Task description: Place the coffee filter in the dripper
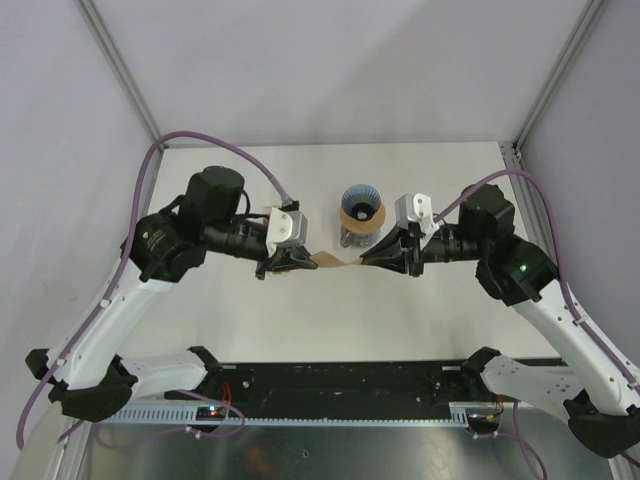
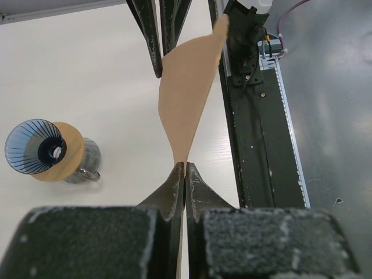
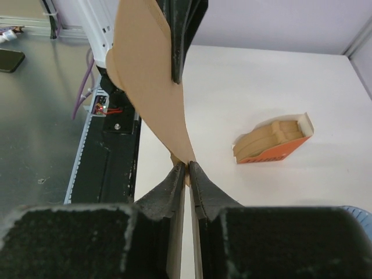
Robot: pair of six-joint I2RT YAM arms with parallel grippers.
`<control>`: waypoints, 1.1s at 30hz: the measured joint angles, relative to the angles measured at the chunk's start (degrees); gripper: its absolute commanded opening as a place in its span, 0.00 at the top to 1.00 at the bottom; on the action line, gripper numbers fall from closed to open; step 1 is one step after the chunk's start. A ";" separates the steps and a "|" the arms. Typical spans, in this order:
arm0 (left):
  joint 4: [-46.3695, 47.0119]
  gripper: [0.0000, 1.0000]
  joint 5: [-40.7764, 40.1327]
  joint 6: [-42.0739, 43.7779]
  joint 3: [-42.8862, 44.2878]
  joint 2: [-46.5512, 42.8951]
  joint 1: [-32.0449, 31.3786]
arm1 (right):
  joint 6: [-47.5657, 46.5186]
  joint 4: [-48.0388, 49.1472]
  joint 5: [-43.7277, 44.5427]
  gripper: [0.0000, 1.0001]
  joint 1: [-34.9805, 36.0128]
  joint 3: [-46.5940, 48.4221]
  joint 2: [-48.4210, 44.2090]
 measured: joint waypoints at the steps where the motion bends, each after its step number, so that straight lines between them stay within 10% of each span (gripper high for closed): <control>1: 0.00 1.00 0.02 0.02 0.00 0.00 -0.04 | 0.17 0.26 -0.26 0.89 0.00 0.00 -0.07; 12: -0.04 0.99 -0.46 -0.07 0.13 0.02 -0.17 | 0.55 1.09 -2.03 1.00 0.00 0.00 -0.09; 28: 5.53 0.21 -28.17 -9.97 1.25 3.39 -0.31 | 11.56 5.90 19.76 1.00 2.84 -0.42 1.90; 33: 9.31 0.13 -40.13 -13.31 1.22 3.26 0.79 | 18.12 9.77 36.46 1.00 5.46 -0.57 2.93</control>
